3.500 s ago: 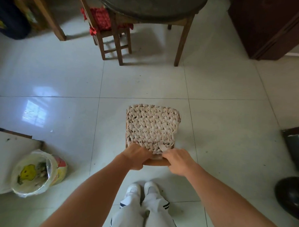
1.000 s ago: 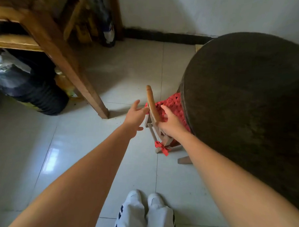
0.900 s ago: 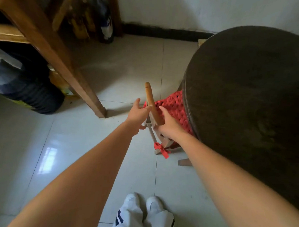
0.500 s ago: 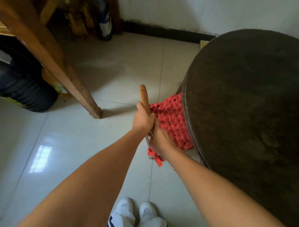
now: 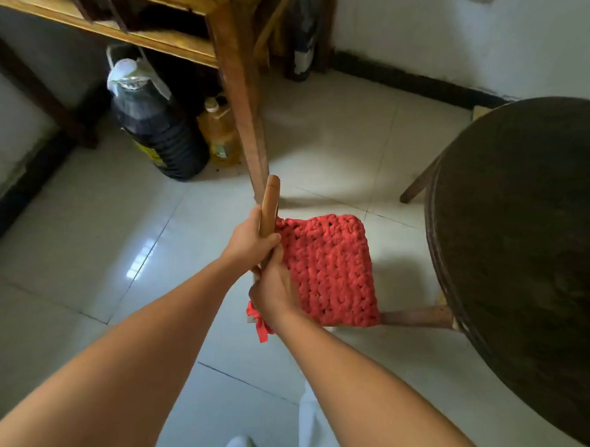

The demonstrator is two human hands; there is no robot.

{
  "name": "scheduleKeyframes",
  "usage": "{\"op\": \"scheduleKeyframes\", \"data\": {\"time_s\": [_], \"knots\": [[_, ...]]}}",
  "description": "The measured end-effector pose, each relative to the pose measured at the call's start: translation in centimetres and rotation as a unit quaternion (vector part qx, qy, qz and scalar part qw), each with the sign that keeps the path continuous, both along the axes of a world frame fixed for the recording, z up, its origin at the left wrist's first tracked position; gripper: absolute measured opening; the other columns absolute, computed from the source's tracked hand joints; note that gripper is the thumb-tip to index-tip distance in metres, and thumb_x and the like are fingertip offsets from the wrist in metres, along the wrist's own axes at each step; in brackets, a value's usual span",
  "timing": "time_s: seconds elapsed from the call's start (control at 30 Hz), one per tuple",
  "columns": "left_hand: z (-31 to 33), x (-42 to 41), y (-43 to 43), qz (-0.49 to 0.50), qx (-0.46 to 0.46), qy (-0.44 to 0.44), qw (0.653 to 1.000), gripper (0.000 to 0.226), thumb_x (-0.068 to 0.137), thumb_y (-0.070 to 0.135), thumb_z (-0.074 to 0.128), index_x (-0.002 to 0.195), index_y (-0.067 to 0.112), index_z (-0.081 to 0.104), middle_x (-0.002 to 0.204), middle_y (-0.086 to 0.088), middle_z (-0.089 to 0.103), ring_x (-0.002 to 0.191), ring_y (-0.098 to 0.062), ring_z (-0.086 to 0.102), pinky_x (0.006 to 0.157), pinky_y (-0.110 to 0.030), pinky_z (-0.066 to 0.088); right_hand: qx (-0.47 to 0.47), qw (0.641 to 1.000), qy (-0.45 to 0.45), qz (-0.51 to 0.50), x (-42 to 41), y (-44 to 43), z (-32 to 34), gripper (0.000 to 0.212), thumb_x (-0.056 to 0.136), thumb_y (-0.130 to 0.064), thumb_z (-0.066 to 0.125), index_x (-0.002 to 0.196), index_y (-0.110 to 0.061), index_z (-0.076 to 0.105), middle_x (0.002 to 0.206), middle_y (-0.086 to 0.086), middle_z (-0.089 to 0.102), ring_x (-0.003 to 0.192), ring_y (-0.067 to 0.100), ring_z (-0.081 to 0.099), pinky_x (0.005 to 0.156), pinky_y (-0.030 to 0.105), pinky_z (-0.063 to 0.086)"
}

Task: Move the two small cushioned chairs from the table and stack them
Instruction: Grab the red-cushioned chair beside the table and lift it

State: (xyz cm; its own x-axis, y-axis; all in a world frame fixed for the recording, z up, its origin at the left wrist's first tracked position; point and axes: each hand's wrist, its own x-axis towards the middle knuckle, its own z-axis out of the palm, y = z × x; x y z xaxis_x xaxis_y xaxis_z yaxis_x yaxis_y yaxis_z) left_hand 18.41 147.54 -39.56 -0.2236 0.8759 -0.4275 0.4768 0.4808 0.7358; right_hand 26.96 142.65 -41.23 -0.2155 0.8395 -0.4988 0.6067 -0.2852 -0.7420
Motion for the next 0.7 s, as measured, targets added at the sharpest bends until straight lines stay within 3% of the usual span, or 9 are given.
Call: {"op": "scheduleKeyframes", "data": {"time_s": [0.07, 0.13, 0.27, 0.47, 0.57, 0.7], "knots": [[0.5, -3.2, -3.6, 0.017, -0.003, 0.006, 1.0, 0.046, 0.085, 0.015, 0.061, 0.128, 0.017, 0.043, 0.105, -0.006, 0.06, 0.095, -0.029, 0.061, 0.077, -0.046, 0.055, -0.015, 1.0, 0.011, 0.014, -3.0, -3.1, 0.3, 0.084, 0.078, 0.006, 0.043, 0.148, -0.027, 0.008, 0.137, 0.0, 0.056, 0.103, 0.027, 0.066, 0.074, 0.037, 0.054], [0.8, -6.0, -6.9, 0.029, 0.0, 0.004, 1.0, 0.049, 0.086, 0.015, 0.061, 0.132, 0.019, 0.043, 0.112, -0.008, 0.062, 0.099, -0.029, 0.061, 0.083, -0.045, 0.054, -0.017, 0.999, 0.001, 0.03, -5.8, -5.9, 0.1, 0.084, 0.078, 0.006, 0.046, 0.147, -0.024, 0.008, 0.136, 0.002, 0.055, 0.106, 0.032, 0.064, 0.082, 0.047, 0.056], [0.4, -11.2, -13.8, 0.039, -0.009, -0.006, 0.999, 0.047, 0.086, 0.014, 0.062, 0.13, 0.02, 0.046, 0.113, -0.013, 0.065, 0.101, -0.033, 0.063, 0.083, -0.05, 0.054, -0.015, 0.998, -0.03, 0.05, -11.0, -12.2, -0.7, 0.079, 0.08, 0.001, 0.051, 0.146, -0.021, 0.013, 0.129, 0.007, 0.059, 0.113, 0.031, 0.06, 0.084, 0.033, 0.046], [-1.8, -15.9, -21.0, 0.037, -0.021, -0.008, 0.999, 0.056, 0.085, 0.014, 0.062, 0.137, 0.025, 0.042, 0.11, -0.01, 0.067, 0.1, -0.029, 0.064, 0.08, -0.04, 0.054, -0.017, 0.998, -0.029, 0.045, -15.8, -19.8, -3.2, 0.077, 0.081, 0.0, 0.051, 0.145, -0.023, 0.013, 0.13, 0.011, 0.055, 0.119, 0.033, 0.055, 0.092, 0.04, 0.046], [-3.0, -18.2, -23.4, 0.043, -0.034, 0.005, 0.998, 0.058, 0.086, 0.018, 0.062, 0.139, 0.026, 0.04, 0.116, -0.008, 0.065, 0.105, -0.026, 0.061, 0.088, -0.035, 0.05, -0.021, 0.998, -0.029, 0.058, -17.9, -22.3, -3.7, 0.079, 0.081, 0.0, 0.048, 0.145, -0.025, 0.008, 0.135, 0.01, 0.051, 0.117, 0.035, 0.056, 0.092, 0.045, 0.048], [-4.6, -20.4, -24.8, 0.074, -0.041, 0.042, 0.996, 0.054, 0.087, 0.019, 0.062, 0.137, 0.02, 0.041, 0.122, -0.006, 0.059, 0.112, -0.027, 0.056, 0.094, -0.035, 0.044, -0.02, 0.998, -0.01, 0.065, -20.4, -23.4, -4.5, 0.07, 0.081, -0.002, 0.05, 0.141, -0.02, 0.018, 0.135, 0.01, 0.05, 0.112, 0.038, 0.058, 0.088, 0.047, 0.049]]}}
